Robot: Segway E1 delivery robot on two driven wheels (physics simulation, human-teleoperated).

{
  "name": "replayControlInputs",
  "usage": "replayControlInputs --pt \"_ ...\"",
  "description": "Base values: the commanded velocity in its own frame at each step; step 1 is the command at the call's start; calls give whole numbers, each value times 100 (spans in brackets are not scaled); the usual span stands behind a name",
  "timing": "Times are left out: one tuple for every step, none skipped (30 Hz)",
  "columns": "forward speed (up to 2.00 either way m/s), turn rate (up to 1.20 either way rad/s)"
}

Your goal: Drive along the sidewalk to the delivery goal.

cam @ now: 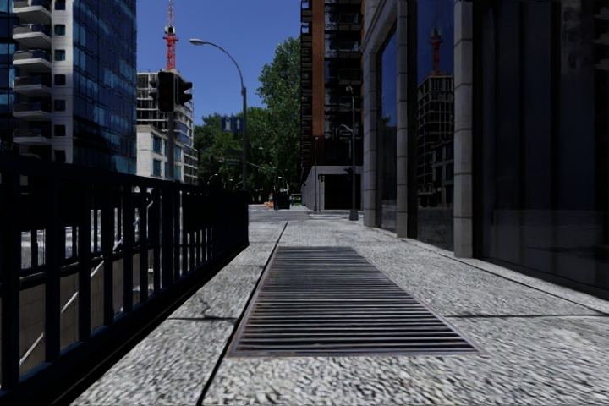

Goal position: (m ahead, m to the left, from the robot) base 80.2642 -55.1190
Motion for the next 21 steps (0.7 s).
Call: replayControlInputs --pt "200 0" --pt "200 0" --pt "200 0" --pt "200 0" --pt "200 0" --pt "200 0" --pt "200 0" --pt "200 0" --pt "200 0" --pt "200 0" --pt "200 0" --pt "200 0" --pt "200 0" --pt "200 0" --pt "200 0" --pt "200 0" --pt "200 0" --pt "200 0" --pt "200 0" --pt "200 0" --pt "200 0"
